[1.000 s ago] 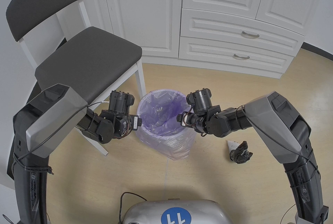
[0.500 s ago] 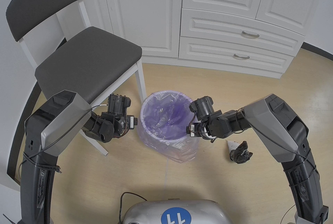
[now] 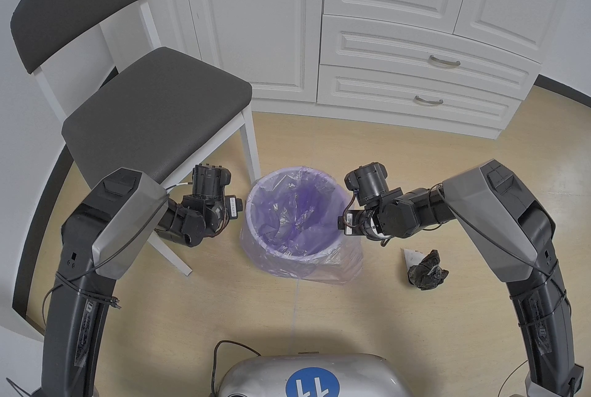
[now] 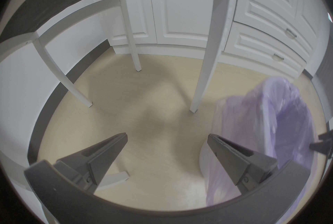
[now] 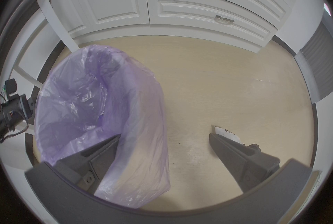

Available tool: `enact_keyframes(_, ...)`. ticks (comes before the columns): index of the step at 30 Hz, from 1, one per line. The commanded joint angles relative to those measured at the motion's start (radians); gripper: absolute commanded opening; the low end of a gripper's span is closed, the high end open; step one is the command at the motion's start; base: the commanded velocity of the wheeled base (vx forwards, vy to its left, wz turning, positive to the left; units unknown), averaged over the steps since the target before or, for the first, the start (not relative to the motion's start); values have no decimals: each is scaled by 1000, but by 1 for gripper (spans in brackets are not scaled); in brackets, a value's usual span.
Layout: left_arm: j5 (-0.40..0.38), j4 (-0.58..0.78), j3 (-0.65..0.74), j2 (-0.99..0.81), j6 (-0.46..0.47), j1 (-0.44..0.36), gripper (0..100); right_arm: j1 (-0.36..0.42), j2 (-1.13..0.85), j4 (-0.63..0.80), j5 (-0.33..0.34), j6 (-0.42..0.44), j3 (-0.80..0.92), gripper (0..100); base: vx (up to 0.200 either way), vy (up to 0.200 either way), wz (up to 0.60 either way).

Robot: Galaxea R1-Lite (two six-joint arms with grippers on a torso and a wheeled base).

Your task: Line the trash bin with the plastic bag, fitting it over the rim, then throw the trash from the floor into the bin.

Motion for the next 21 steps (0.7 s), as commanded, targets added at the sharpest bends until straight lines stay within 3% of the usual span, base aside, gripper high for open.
enact_keyframes(1, 1, 36, -132, 118, -51, -3, 100, 2, 1, -5, 1, 7, -5, 100, 0, 0, 0)
enact_keyframes(10, -2, 116, -164, 145, -88, -43, 100, 2, -4, -5, 1, 11, -5, 100, 0, 0, 0)
enact_keyframes(21, -2, 105, -57, 115, -89, -102, 100, -3, -19, -5, 1, 8, 1, 100, 0, 0, 0)
